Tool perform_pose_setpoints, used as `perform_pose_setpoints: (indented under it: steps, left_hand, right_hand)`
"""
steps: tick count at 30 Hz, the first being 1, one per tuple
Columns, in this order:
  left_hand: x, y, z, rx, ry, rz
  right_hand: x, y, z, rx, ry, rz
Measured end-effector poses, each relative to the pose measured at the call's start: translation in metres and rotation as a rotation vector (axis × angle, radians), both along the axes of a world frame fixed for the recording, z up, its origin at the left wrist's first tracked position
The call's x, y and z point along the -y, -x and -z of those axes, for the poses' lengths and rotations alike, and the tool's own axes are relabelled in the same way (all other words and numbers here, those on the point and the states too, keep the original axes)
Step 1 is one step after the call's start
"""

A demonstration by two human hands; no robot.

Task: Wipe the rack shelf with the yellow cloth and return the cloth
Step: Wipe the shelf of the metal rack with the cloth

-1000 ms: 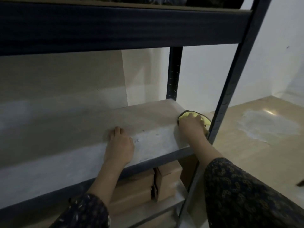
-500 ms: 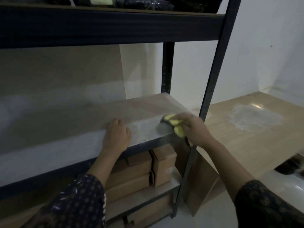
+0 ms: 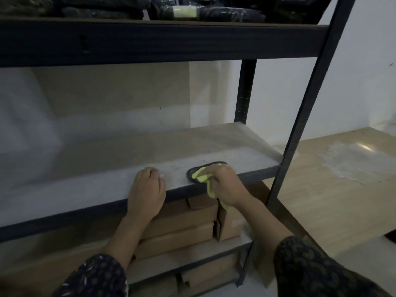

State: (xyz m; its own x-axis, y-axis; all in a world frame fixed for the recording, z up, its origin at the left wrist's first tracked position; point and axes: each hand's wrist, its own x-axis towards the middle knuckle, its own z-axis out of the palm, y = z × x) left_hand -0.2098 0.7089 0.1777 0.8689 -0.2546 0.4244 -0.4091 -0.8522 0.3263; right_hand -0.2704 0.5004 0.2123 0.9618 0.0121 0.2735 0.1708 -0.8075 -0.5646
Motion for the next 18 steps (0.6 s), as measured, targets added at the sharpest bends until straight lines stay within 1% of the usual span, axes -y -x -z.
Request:
perform_pose_setpoints:
  steps: [1,2,3,4,6,7,8,9,11,12,14,15,16,18]
  left_hand:
    - [0.000,0.000,-0.001,0.000,0.019,0.007]
    - [-0.002,0.002,-0.002,0.009,0.032,0.009]
    - [-0.005,0.003,-0.003,0.032,0.030,0.006]
    - [-0.009,0.006,-0.004,0.059,0.013,-0.003]
    - [-0.021,0.010,-0.002,0.087,-0.021,-0.033]
    - [-0.027,0.012,0.000,0.084,-0.027,-0.045]
    - [-0.033,0.013,0.002,0.078,-0.026,-0.050]
    - [-0.037,0.013,0.004,0.070,-0.024,-0.046]
    - [-0.042,0.012,0.007,0.062,-0.042,-0.019]
    - [-0.044,0.012,0.007,0.059,-0.053,-0.005]
    - [-0.044,0.011,0.008,0.055,-0.058,0.006]
    - [-0.044,0.011,0.007,0.055,-0.061,0.009]
    - [-0.044,0.011,0.007,0.056,-0.066,0.011]
    - [-0.044,0.011,0.005,0.051,-0.070,0.017]
  right_hand:
    - [0.008,-0.003,-0.004,0.019,-0.063,0.075]
    - [0.019,-0.010,-0.005,0.068,-0.079,0.192]
    - [0.035,-0.019,-0.003,0.119,-0.028,0.316]
    - [0.051,-0.027,0.001,0.118,0.065,0.419]
    - [0.070,-0.037,0.013,-0.051,0.283,0.544]
    - [0.071,-0.040,0.019,-0.136,0.346,0.582]
    - [0.068,-0.043,0.024,-0.184,0.385,0.617]
    - [0.060,-0.044,0.025,-0.190,0.434,0.639]
    - [0.033,-0.045,0.022,-0.159,0.584,0.589]
    - [0.019,-0.043,0.022,-0.119,0.645,0.527]
    - [-0.013,-0.030,0.020,-0.034,0.658,0.339]
    - [-0.029,-0.020,0.020,0.025,0.598,0.239]
    - [-0.042,-0.010,0.020,0.090,0.486,0.140]
    - [-0.055,0.005,0.021,0.141,0.215,-0.023]
